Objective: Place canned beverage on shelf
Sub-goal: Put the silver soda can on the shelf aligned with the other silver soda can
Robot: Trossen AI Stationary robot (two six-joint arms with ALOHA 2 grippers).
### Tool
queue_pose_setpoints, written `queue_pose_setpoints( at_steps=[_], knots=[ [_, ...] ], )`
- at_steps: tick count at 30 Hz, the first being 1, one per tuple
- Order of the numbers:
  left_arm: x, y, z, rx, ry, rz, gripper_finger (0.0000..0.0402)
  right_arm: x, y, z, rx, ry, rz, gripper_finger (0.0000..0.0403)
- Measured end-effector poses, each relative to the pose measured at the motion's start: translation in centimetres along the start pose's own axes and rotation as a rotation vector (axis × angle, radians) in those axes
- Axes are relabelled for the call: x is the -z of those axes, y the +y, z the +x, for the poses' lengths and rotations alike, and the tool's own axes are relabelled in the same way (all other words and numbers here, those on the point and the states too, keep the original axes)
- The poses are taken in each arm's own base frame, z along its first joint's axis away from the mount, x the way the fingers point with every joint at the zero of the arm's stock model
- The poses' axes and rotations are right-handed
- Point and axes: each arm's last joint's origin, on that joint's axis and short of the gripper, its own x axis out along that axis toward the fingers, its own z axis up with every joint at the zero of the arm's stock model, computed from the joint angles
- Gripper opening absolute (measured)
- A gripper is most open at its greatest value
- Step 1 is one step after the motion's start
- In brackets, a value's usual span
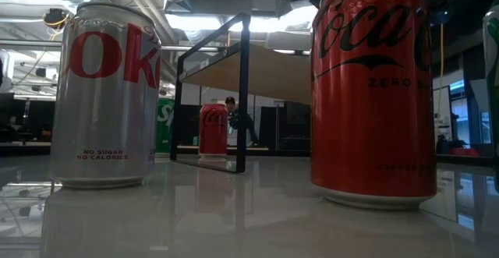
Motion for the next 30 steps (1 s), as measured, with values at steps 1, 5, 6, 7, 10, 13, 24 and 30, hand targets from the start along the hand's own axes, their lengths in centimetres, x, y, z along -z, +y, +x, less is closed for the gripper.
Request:
queue_pose_setpoints(
  at_steps=[1, 5, 6, 7, 10, 13, 24, 30],
  knots=[
    [0.1, -0.3, -0.1, 0.007, 0.001, -0.012, 0.033, 0.0, 0.0, 0.0, -0.008, 0.001, 0.017, 0.0393],
    [0.5, -1.4, -0.5, 0.025, 0.0, -0.044, 0.033, 0.0, 0.0, 0.0, -0.016, 0.002, 0.055, 0.0393],
    [0.6, -1.6, -0.6, 0.032, 0.003, -0.051, 0.033, 0.0, 0.1, 0.1, -0.02, 0.002, 0.059, 0.0393],
    [0.7, -1.9, -0.7, 0.038, 0.007, -0.058, 0.033, 0.0, 0.3, 0.2, -0.029, 0.001, 0.066, 0.0393],
    [1.1, -2.6, -1.0, 0.053, 0.021, -0.086, 0.033, 0.1, 1.1, 0.9, -0.065, -0.004, 0.074, 0.0393],
    [1.5, -3.3, -1.3, 0.068, 0.031, -0.101, 0.033, 0.2, 2.2, 1.9, -0.114, -0.011, 0.059, 0.0393],
    [4.2, -7.5, 0.7, 0.081, 0.156, -0.028, 0.033, 0.5, 5.7, 4.2, -0.187, -0.016, 0.106, 0.0393],
    [5.7, -9.8, 0.9, 0.119, 0.217, -0.054, 0.033, 0.6, 7.6, 5.2, -0.233, -0.017, 0.131, 0.0393]
  ],
)
